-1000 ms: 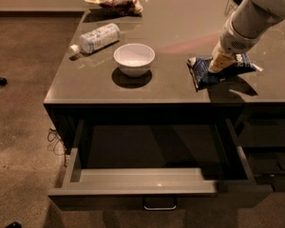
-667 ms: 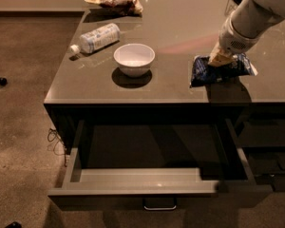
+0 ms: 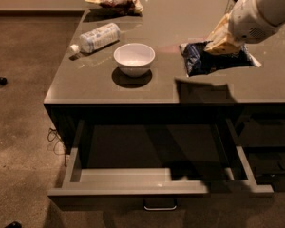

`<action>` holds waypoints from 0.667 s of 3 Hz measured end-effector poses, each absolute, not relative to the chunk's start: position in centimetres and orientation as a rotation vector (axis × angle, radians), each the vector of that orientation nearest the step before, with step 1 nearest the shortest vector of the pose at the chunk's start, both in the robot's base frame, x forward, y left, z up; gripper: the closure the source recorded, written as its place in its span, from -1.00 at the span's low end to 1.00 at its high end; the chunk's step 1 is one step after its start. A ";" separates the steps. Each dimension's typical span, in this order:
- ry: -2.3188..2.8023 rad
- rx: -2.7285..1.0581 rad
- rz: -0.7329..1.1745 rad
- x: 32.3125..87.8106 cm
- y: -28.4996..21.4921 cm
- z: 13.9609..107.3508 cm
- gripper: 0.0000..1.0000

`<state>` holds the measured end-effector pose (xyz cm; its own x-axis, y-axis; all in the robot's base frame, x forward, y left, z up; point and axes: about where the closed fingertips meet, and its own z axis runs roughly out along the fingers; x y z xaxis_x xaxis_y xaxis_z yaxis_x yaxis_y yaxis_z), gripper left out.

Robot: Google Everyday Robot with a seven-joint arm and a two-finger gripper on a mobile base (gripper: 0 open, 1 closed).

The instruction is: Place blue chip bag into top drawer

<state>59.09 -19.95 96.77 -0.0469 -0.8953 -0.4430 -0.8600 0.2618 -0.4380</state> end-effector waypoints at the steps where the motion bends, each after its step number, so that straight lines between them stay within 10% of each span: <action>1: 1.790 -1.614 0.069 53.5 -17.1 99.4 1.00; 2: 1.790 -1.614 0.069 53.5 -17.1 99.4 1.00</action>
Offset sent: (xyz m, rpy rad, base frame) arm -0.0474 0.0223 0.0206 0.0698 0.0047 0.0833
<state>53.50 -17.08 99.38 0.0370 -0.8480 -0.5287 -0.8861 0.2167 -0.4097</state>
